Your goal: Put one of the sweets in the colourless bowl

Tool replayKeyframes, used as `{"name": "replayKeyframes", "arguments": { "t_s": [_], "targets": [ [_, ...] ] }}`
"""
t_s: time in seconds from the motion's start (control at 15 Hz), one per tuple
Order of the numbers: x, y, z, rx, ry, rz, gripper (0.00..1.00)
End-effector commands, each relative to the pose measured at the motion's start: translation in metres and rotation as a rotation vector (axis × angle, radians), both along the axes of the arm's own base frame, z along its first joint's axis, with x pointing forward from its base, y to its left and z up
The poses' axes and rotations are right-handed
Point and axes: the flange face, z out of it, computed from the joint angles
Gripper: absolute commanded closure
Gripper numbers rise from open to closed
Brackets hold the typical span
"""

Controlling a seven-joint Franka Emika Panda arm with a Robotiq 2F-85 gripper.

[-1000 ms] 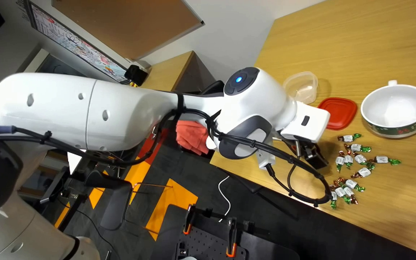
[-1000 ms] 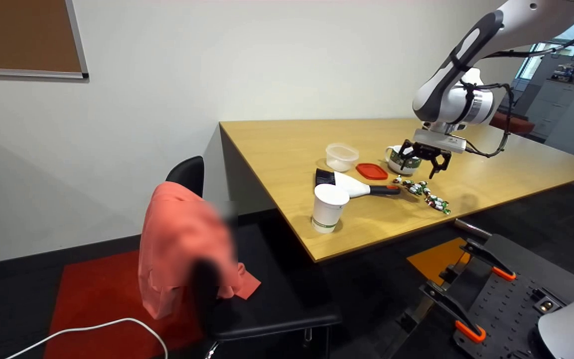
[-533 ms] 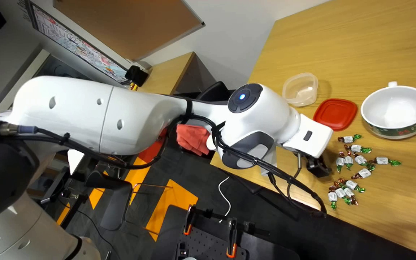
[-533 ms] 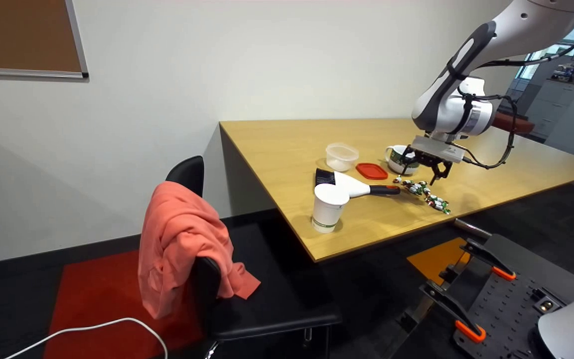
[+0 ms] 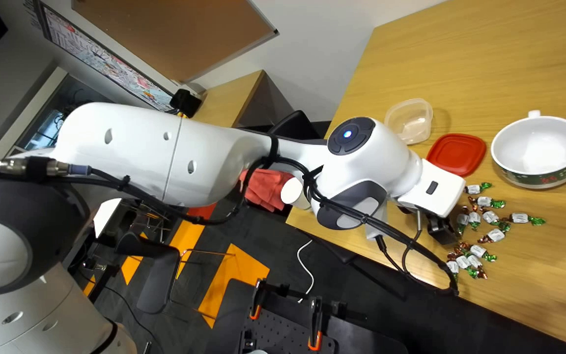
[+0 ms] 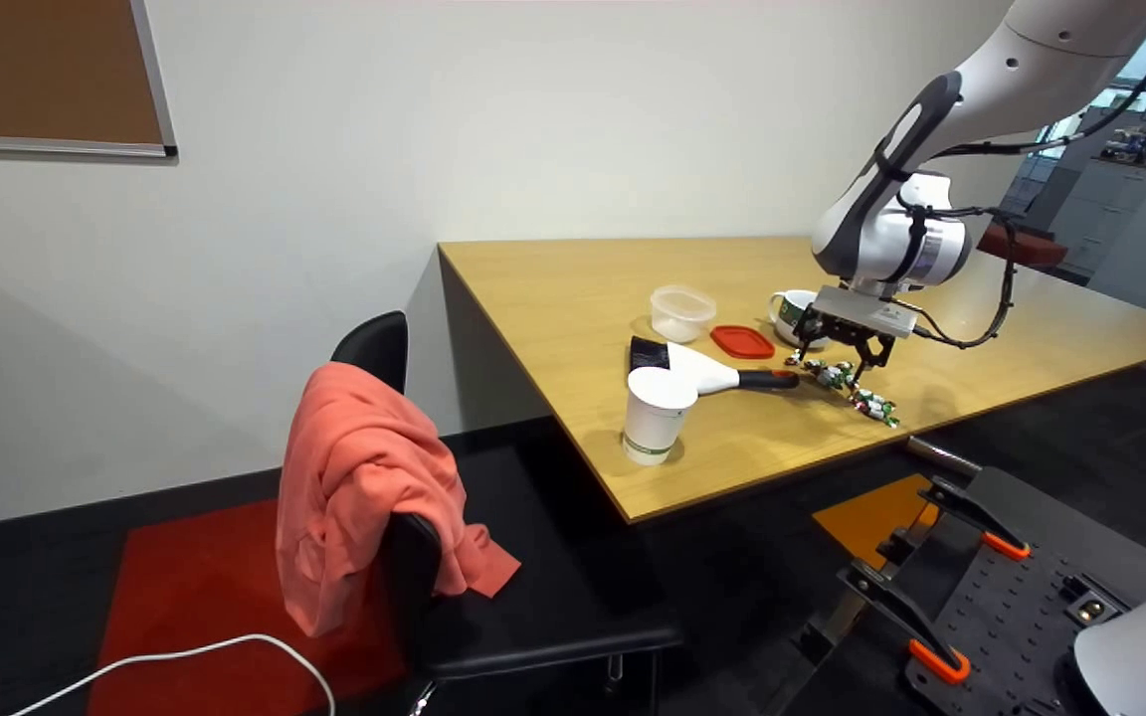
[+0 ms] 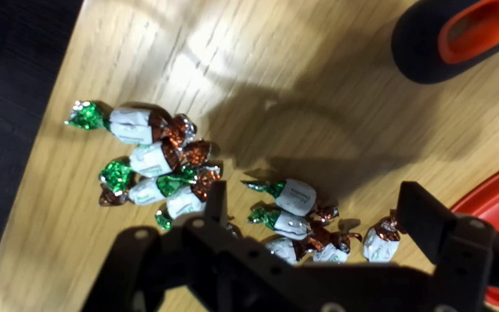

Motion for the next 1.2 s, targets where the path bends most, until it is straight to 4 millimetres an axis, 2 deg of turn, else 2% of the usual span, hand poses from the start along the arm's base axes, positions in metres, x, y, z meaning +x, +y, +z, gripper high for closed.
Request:
{"name": "replayKeyframes", "arguments": {
  "t_s": [0.0, 0.13, 0.4, 0.53, 0.67, 0.87, 1.07, 1.13],
  "targets": [
    [0.009, -0.012, -0.007, -0.003, 0.043, 0.049, 0.0],
    [0.011, -0.016, -0.01, -0.001, 0.062, 0.075, 0.26],
    [0.016, -0.024, -0.014, 0.015, 0.084, 0.113, 0.55],
    [0.018, -0.027, -0.015, 0.024, 0.092, 0.127, 0.62],
    [0.02, -0.03, -0.017, 0.03, 0.098, 0.137, 0.63],
    [0.021, -0.032, -0.021, 0.039, 0.113, 0.146, 0.58],
    [0.023, -0.031, -0.026, 0.036, 0.125, 0.149, 0.6],
    [0.024, -0.031, -0.026, 0.032, 0.127, 0.151, 0.83]
  ]
}}
